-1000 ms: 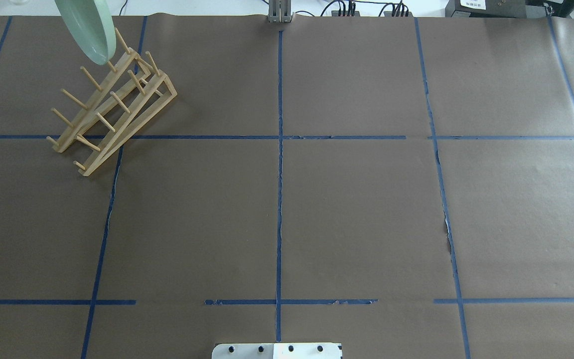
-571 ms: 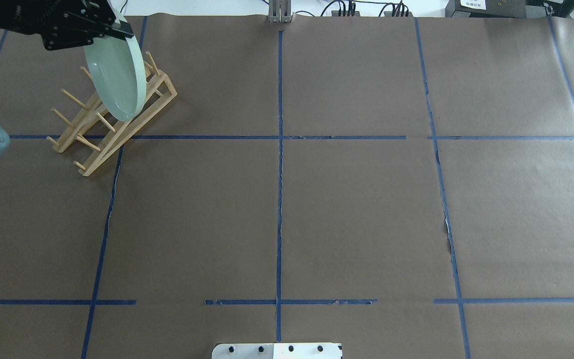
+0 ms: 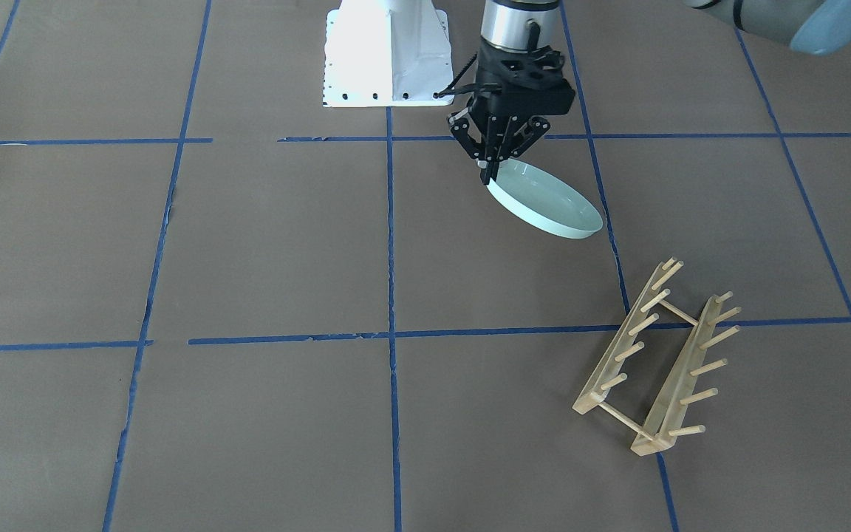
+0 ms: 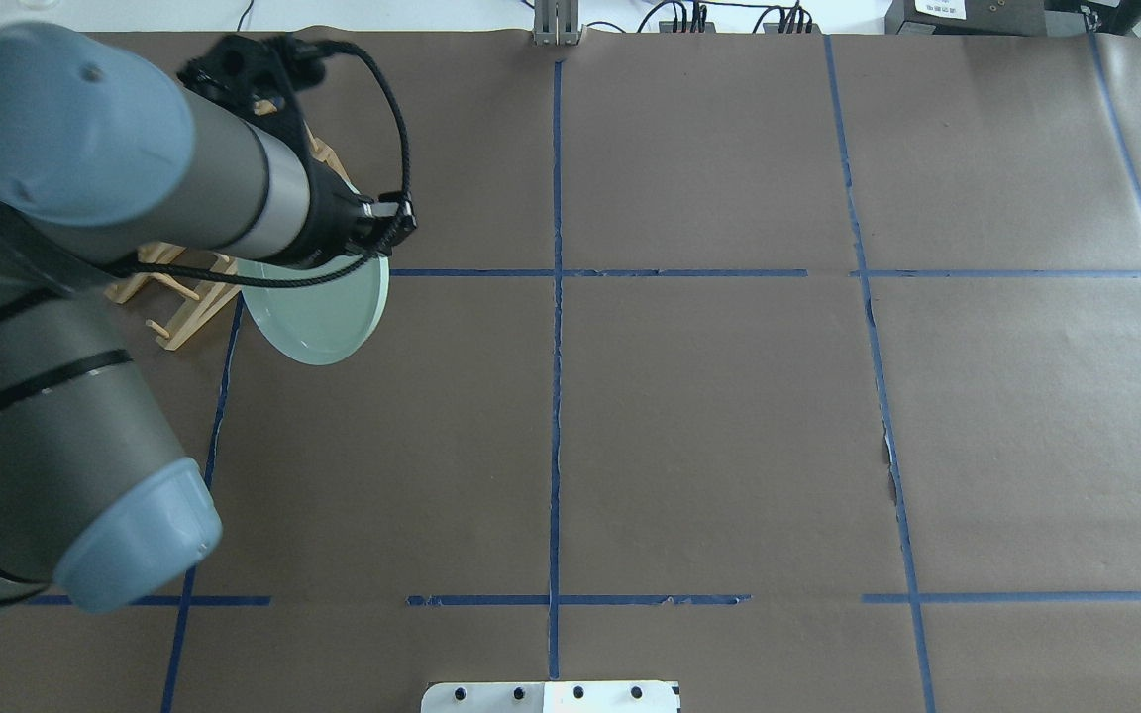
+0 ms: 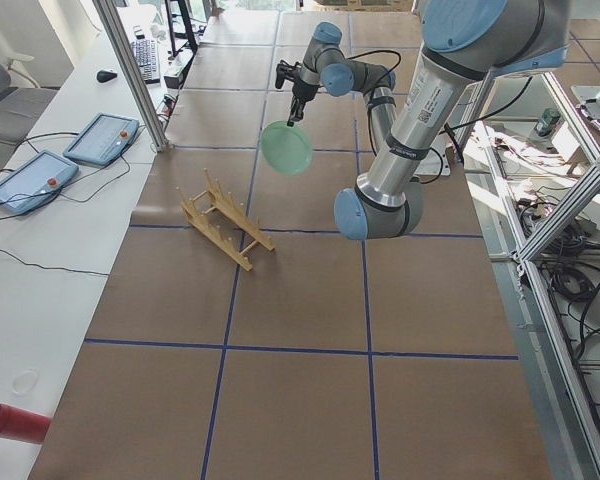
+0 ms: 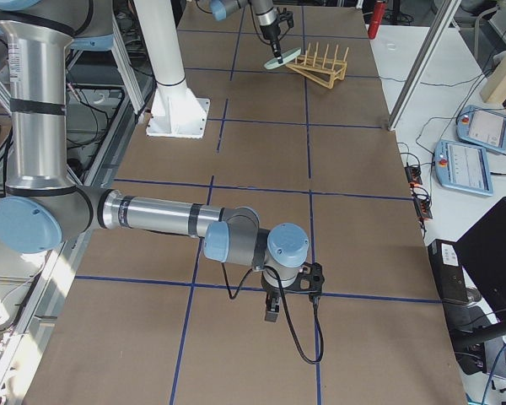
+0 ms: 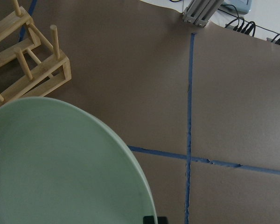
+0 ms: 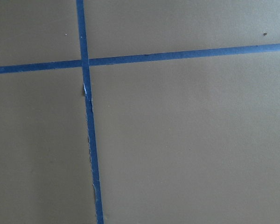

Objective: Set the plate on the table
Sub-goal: 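Carry the plate toward the robot and lower it flat onto the table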

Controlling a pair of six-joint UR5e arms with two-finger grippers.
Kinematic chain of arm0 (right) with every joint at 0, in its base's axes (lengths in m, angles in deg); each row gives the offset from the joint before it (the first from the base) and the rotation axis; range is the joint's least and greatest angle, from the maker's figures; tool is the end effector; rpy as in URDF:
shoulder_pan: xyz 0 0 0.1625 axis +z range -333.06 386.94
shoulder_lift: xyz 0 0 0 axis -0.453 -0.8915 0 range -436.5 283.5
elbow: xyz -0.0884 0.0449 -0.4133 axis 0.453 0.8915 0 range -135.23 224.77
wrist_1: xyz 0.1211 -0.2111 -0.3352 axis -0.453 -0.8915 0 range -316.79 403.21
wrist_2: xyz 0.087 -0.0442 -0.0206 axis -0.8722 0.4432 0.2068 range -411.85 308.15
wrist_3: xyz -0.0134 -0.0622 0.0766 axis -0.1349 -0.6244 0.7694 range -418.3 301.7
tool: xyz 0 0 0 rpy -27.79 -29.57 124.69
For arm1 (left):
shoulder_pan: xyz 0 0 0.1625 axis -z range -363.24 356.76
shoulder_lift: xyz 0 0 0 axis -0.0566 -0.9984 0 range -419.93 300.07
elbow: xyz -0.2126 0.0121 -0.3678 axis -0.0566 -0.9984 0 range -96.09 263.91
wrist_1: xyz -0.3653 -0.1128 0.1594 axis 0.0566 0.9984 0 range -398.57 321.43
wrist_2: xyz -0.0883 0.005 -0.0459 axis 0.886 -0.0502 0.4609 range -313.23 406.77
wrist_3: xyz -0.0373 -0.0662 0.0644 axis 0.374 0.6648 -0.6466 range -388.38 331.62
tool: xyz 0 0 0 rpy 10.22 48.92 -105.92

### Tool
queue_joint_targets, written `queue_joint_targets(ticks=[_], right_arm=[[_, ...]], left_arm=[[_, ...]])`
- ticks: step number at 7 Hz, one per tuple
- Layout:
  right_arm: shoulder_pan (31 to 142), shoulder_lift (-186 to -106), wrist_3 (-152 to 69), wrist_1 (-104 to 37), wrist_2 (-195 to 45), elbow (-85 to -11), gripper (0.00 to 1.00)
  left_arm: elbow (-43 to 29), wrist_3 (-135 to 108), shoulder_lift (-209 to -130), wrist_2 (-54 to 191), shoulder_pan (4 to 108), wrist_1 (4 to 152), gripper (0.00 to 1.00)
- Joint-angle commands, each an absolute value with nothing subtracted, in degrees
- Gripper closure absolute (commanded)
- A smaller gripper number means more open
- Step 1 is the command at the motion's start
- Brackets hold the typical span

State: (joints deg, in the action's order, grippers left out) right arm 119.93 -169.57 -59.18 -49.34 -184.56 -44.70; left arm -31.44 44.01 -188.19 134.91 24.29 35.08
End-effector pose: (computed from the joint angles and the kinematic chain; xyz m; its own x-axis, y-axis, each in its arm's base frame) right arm 0.0897 -0.4560 0.6949 0.7307 0.0956 0.6759 -0.0407 0.9945 -0.0966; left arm 0.4496 -0.3884 0.1392 0.7198 -0.0344 -0.6933 0.2787 0.9291 0.2432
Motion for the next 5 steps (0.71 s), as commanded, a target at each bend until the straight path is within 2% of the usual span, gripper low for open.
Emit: queue_joint_targets(ticks=[1, 5], right_arm=[[119.9, -169.6, -59.2, -49.3, -184.6, -44.7, 0.0], [119.9, -169.6, -59.2, -49.3, -184.6, -44.7, 0.0]], left_arm=[[-25.9, 41.8, -188.3, 125.4, 15.1, 32.3, 1.0], [-22.4, 37.2, -186.2, 119.3, 9.2, 32.3, 1.0]])
